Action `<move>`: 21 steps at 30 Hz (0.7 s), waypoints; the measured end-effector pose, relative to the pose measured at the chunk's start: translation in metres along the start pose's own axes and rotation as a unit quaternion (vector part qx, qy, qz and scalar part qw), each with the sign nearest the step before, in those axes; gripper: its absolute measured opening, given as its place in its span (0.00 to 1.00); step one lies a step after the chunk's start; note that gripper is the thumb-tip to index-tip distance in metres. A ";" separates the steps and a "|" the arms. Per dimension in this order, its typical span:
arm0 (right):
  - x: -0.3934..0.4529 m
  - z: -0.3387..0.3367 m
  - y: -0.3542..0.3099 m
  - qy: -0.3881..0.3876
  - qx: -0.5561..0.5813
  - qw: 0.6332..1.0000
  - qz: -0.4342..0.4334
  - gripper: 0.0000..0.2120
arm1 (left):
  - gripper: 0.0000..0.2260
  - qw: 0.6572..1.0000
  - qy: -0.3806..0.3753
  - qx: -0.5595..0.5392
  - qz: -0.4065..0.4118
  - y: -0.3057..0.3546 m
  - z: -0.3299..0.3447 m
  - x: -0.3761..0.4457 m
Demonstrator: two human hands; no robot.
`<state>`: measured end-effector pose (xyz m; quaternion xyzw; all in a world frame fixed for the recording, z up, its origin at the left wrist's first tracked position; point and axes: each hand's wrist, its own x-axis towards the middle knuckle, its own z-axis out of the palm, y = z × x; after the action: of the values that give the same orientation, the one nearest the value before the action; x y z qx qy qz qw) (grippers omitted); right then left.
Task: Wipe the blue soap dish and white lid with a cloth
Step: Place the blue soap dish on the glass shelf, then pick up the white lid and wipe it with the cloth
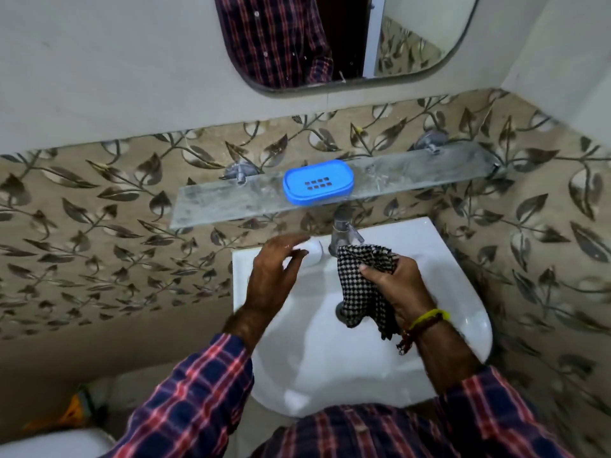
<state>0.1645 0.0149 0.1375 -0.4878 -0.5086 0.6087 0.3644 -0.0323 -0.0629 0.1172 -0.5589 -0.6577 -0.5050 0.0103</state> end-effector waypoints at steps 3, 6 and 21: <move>-0.002 -0.001 0.009 0.008 -0.018 1.000 0.015 0.08 | 0.05 0.978 -0.008 -0.056 -0.202 -0.027 0.009 -0.019; -0.002 -0.003 0.013 0.017 -0.038 0.999 0.017 0.07 | 0.19 0.963 -0.083 0.010 -0.258 -0.063 0.017 -0.025; 0.026 -0.015 0.008 0.034 -0.073 0.997 -0.022 0.11 | 0.49 0.920 -0.223 0.115 -0.302 -0.150 0.060 0.010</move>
<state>0.1726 0.0417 0.1235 -0.5218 -0.5500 0.5449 0.3582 -0.1150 0.0047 -0.0042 -0.4270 -0.8338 -0.2677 -0.2254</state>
